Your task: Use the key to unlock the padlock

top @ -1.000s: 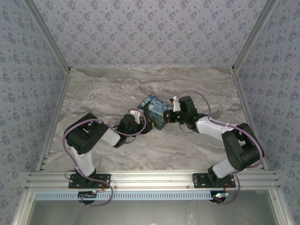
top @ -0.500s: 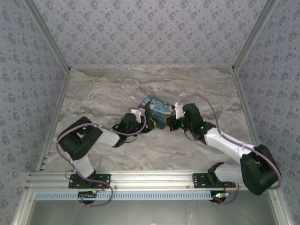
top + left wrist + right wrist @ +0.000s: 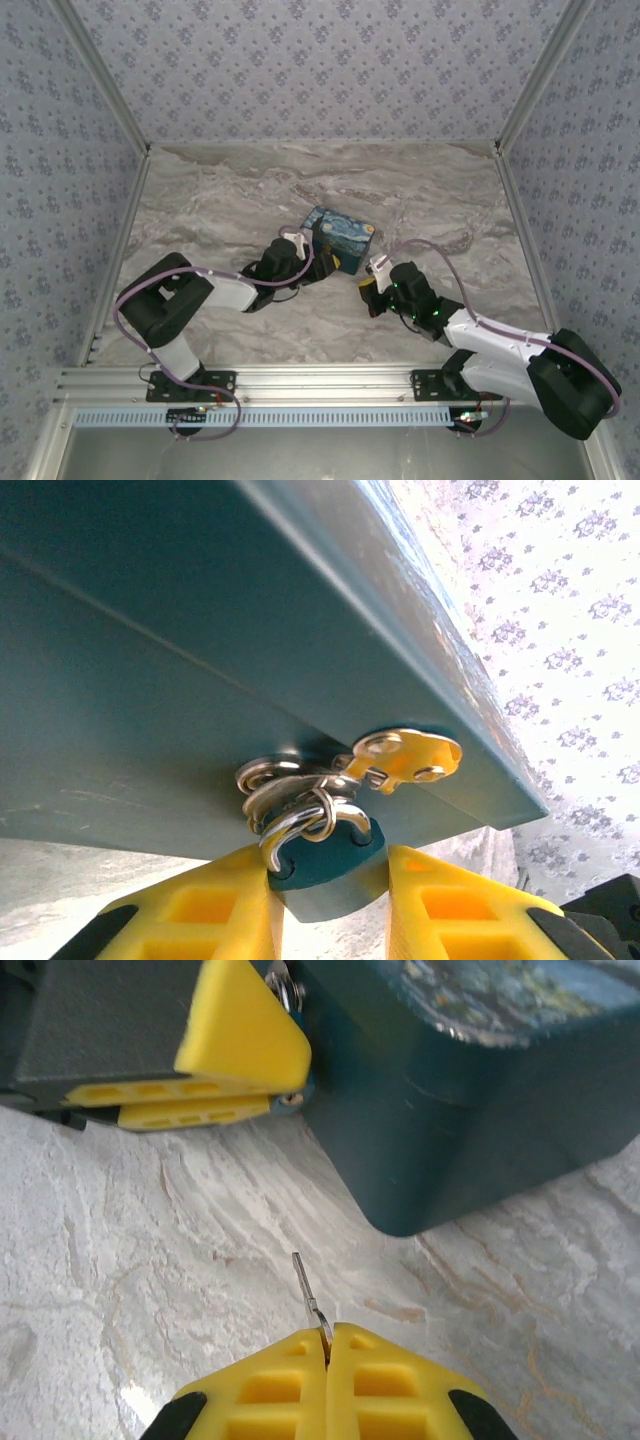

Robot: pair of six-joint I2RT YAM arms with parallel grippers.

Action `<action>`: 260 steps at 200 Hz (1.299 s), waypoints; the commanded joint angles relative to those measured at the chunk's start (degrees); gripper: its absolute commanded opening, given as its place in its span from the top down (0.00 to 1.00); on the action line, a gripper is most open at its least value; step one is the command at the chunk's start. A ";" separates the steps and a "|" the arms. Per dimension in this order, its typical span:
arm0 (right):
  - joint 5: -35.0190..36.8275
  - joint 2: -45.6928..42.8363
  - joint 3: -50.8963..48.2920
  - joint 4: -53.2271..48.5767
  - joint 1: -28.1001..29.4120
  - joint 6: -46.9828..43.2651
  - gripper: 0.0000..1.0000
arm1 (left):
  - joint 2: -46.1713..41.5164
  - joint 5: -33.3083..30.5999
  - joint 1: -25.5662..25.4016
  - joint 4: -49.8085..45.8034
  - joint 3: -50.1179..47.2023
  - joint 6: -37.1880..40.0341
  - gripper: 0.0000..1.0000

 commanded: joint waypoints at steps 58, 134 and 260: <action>1.13 5.54 -0.49 11.78 0.60 0.98 1.00 | -0.90 -0.77 -1.94 1.36 3.08 -3.95 0.72; 1.82 9.76 -0.15 16.66 -0.13 4.32 1.00 | -0.38 -1.08 -2.45 1.87 3.72 -5.12 0.72; 1.08 11.53 0.64 18.96 -2.17 6.39 1.00 | 1.03 -0.90 -2.59 3.35 4.19 -5.64 0.72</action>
